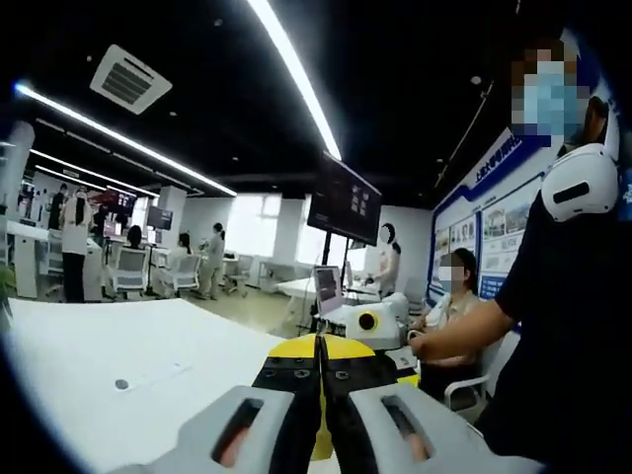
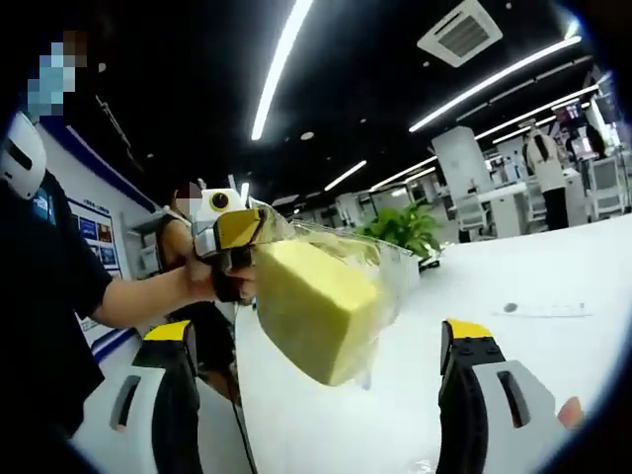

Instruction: Compare the silicone blocks by pressing each to a similar depth, holding the contact briefly, and releasing to observe deformation and rebound differences across the visible hardness samples.

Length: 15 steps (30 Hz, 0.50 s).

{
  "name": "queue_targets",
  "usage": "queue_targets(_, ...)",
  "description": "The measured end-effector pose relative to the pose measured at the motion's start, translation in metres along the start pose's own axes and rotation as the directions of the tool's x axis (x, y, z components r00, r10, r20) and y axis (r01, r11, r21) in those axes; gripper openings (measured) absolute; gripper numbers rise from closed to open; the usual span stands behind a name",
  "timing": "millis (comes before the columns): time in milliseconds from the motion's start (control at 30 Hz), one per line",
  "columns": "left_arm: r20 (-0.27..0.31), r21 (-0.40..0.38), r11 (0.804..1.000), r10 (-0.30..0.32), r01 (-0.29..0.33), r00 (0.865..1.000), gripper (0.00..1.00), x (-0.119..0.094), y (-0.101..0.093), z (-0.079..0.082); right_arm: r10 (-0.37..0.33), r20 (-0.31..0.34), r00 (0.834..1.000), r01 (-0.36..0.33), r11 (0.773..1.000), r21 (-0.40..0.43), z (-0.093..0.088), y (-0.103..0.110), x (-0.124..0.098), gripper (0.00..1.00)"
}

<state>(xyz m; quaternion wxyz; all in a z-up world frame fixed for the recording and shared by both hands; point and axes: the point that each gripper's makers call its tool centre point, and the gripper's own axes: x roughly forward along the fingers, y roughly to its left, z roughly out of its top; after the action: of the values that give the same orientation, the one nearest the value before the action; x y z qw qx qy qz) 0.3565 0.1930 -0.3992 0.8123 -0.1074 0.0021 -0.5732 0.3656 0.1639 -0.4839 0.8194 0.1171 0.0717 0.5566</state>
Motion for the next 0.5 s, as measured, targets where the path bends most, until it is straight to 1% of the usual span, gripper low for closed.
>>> queue_targets(67, 0.001, -0.019, 1.000, 0.014, -0.014, 1.000, 0.00, -0.001, 0.005, -0.003, -0.045, 0.001, 0.999, 0.045, 0.999, -0.009, 0.002, -0.008, -0.007, 0.96)
queue_targets(133, 0.003, -0.029, 0.999, 0.030, -0.030, 1.000, 0.00, -0.003, 0.009, -0.004, -0.057, 0.007, 0.998, 0.057, 0.998, 0.012, 0.004, -0.009, -0.016, 0.96)
queue_targets(200, 0.009, -0.068, 0.996, 0.055, -0.055, 0.998, 0.00, -0.004, 0.015, -0.008, -0.100, 0.011, 0.995, 0.100, 0.995, 0.001, 0.005, -0.016, -0.027, 0.96)
queue_targets(233, 0.000, -0.130, 0.989, 0.076, -0.075, 0.997, 0.00, -0.005, 0.020, -0.013, -0.120, 0.015, 0.993, 0.120, 0.993, -0.009, 0.006, -0.019, -0.032, 0.96)
queue_targets(267, -0.012, -0.155, 0.983, 0.099, -0.100, 0.995, 0.00, -0.005, 0.024, -0.017, -0.161, 0.020, 0.987, 0.161, 0.986, -0.034, 0.008, -0.026, -0.041, 0.96)
queue_targets(300, -0.019, -0.146, 0.982, 0.118, -0.119, 0.993, 0.00, -0.005, 0.028, -0.020, -0.159, 0.032, 0.987, 0.160, 0.987, -0.031, 0.010, -0.025, -0.045, 0.96)
queue_targets(333, -0.035, -0.142, 0.983, 0.113, -0.117, 0.993, 0.00, -0.004, 0.028, -0.026, -0.169, 0.057, 0.984, 0.171, 0.985, -0.030, 0.014, -0.026, -0.050, 0.96)
queue_targets(367, -0.040, -0.139, 0.982, 0.124, -0.128, 0.992, 0.00, -0.004, 0.029, -0.029, -0.188, 0.080, 0.979, 0.191, 0.981, -0.031, 0.018, -0.029, -0.055, 0.96)
queue_targets(433, -0.054, -0.155, 0.979, 0.125, -0.132, 0.991, 0.00, -0.004, 0.029, -0.037, -0.217, 0.132, 0.967, 0.219, 0.976, 0.003, 0.026, -0.032, -0.070, 0.96)
queue_targets(467, -0.051, -0.158, 0.977, 0.137, -0.144, 0.989, 0.00, -0.006, 0.031, -0.040, -0.237, 0.156, 0.959, 0.238, 0.971, 0.011, 0.030, -0.034, -0.079, 0.96)
queue_targets(500, -0.050, -0.180, 0.972, 0.142, -0.149, 0.989, 0.00, -0.007, 0.032, -0.041, -0.247, 0.170, 0.954, 0.247, 0.969, 0.020, 0.032, -0.034, -0.085, 0.96)
